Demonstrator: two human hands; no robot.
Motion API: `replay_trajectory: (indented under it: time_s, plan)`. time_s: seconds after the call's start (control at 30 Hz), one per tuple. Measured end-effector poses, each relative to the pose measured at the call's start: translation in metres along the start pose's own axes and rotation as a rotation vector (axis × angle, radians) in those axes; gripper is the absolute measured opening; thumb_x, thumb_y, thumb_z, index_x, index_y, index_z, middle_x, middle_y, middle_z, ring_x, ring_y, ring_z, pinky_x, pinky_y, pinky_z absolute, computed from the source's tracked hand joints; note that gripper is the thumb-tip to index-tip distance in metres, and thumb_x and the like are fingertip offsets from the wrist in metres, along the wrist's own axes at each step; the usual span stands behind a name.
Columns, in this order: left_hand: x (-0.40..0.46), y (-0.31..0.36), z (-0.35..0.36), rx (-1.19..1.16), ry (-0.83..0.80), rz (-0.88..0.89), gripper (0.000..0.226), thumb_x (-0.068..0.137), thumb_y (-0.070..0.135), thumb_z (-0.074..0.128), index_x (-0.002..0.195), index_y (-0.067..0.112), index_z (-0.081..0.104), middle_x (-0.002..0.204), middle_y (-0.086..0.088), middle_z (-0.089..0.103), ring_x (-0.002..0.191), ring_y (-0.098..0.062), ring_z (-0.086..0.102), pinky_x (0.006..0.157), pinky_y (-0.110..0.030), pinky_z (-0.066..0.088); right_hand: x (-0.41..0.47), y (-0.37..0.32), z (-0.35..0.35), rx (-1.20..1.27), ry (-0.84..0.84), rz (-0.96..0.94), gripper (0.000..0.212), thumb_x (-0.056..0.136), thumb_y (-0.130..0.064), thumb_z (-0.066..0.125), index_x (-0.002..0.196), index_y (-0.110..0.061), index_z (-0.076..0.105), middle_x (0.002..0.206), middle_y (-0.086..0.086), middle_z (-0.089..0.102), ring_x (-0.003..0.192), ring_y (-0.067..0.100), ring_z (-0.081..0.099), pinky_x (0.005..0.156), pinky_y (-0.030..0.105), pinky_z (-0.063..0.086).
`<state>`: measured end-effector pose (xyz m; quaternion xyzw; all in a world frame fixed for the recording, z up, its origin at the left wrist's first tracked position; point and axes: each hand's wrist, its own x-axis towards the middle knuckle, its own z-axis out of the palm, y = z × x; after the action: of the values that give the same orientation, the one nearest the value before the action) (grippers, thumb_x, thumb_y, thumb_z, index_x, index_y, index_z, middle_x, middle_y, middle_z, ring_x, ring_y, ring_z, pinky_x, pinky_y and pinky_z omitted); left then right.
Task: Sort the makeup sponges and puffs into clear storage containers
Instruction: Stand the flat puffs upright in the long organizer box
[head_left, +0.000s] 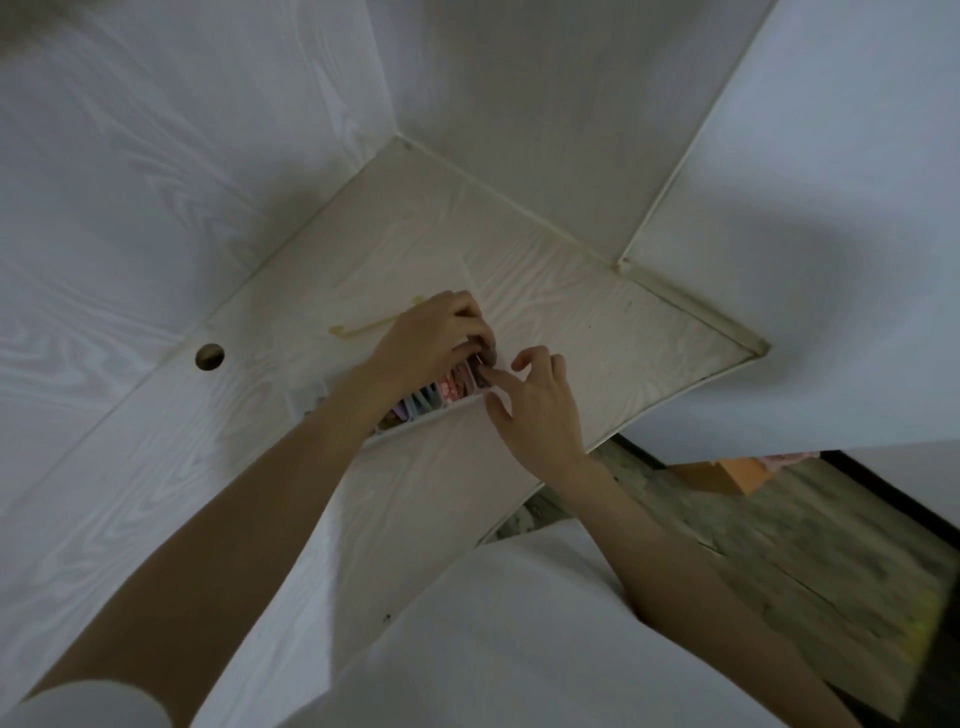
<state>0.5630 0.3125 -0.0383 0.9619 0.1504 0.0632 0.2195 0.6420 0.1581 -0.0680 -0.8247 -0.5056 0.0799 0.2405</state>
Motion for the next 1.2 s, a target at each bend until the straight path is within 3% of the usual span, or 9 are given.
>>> replay_trajectory:
  time_s: [0.17, 0.23, 0.33, 0.43, 0.6, 0.77, 0.97, 1.1, 1.2]
  plan:
    - [0.0, 0.001, 0.008, 0.021, -0.12, 0.049, 0.014, 0.082, 0.013, 0.065, 0.094, 0.015, 0.073, 0.09, -0.005, 0.067, 0.079, -0.021, 0.06, 0.065, -0.029, 0.044, 0.0, 0.001, 0.001, -0.008, -0.01, -0.024, 0.024, 0.076, -0.011, 0.069, 0.1, -0.014, 0.07, 0.097, 0.018, 0.054, 0.083, 0.031, 0.049, 0.071, 0.027, 0.037]
    - [-0.002, -0.002, 0.009, 0.095, -0.143, 0.069, 0.019, 0.085, 0.012, 0.061, 0.099, 0.018, 0.072, 0.094, -0.002, 0.071, 0.085, -0.023, 0.062, 0.079, -0.035, 0.041, 0.001, 0.003, 0.001, 0.015, -0.018, -0.029, 0.023, 0.077, -0.009, 0.067, 0.099, -0.014, 0.07, 0.098, 0.017, 0.054, 0.084, 0.03, 0.049, 0.071, 0.027, 0.037]
    - [-0.006, -0.008, 0.008, 0.142, -0.165, -0.011, 0.029, 0.093, 0.014, 0.049, 0.116, 0.023, 0.065, 0.114, -0.002, 0.067, 0.11, -0.018, 0.057, 0.108, -0.038, 0.016, 0.003, 0.009, 0.002, 0.068, -0.004, -0.01, 0.022, 0.08, -0.008, 0.065, 0.101, -0.013, 0.069, 0.101, 0.016, 0.055, 0.085, 0.027, 0.049, 0.07, 0.027, 0.04]
    - [-0.014, -0.01, 0.009, 0.125, -0.203, -0.064, 0.034, 0.097, 0.016, 0.043, 0.128, 0.019, 0.054, 0.131, -0.006, 0.056, 0.126, -0.017, 0.046, 0.114, -0.039, 0.006, 0.009, 0.014, 0.003, 0.13, 0.048, 0.015, 0.02, 0.083, -0.007, 0.063, 0.102, -0.01, 0.067, 0.101, 0.015, 0.056, 0.086, 0.027, 0.052, 0.072, 0.029, 0.045]
    - [-0.046, -0.012, 0.008, -0.076, 0.12, -0.131, 0.032, 0.091, 0.019, 0.042, 0.111, 0.011, 0.065, 0.107, -0.007, 0.069, 0.101, -0.025, 0.061, 0.091, -0.039, 0.044, 0.02, 0.017, 0.005, 0.119, 0.021, -0.041, 0.02, 0.08, -0.017, 0.072, 0.099, -0.012, 0.069, 0.103, 0.011, 0.058, 0.085, 0.025, 0.052, 0.069, 0.028, 0.043]
    - [-0.09, -0.019, 0.005, -0.142, 0.445, -0.392, 0.026, 0.086, -0.001, 0.051, 0.102, 0.011, 0.068, 0.105, -0.005, 0.068, 0.1, -0.019, 0.056, 0.089, -0.017, 0.036, 0.048, 0.01, 0.003, 0.043, -0.133, 0.024, 0.022, 0.078, -0.026, 0.072, 0.099, -0.019, 0.072, 0.109, 0.007, 0.053, 0.095, 0.025, 0.046, 0.072, 0.028, 0.038]
    - [-0.119, -0.037, 0.002, -0.177, 0.56, -0.624, 0.027, 0.088, 0.0, 0.05, 0.102, 0.017, 0.066, 0.111, -0.003, 0.065, 0.103, -0.022, 0.056, 0.088, -0.017, 0.034, 0.056, 0.003, 0.004, -0.047, -0.074, -0.028, 0.008, 0.08, -0.01, 0.066, 0.082, -0.009, 0.074, 0.103, 0.012, 0.057, 0.09, 0.029, 0.05, 0.073, 0.038, 0.049]
    - [-0.128, -0.053, -0.002, -0.277, 0.646, -0.859, 0.03, 0.091, 0.007, 0.05, 0.117, 0.019, 0.059, 0.123, -0.004, 0.056, 0.113, -0.021, 0.049, 0.093, -0.022, 0.033, 0.08, 0.008, -0.006, 0.159, -0.049, 0.075, 0.019, 0.087, -0.014, 0.06, 0.104, -0.013, 0.067, 0.113, 0.009, 0.057, 0.101, 0.026, 0.055, 0.083, 0.026, 0.042]
    - [-0.128, -0.072, -0.01, -0.657, 0.616, -1.172, 0.042, 0.094, 0.026, 0.051, 0.135, 0.019, 0.043, 0.134, -0.005, 0.047, 0.117, -0.019, 0.048, 0.096, -0.028, 0.037, 0.109, -0.006, -0.009, 0.418, -0.323, 0.311, 0.046, 0.093, -0.029, 0.054, 0.135, -0.017, 0.043, 0.137, 0.009, 0.046, 0.121, 0.023, 0.048, 0.095, 0.029, 0.037]
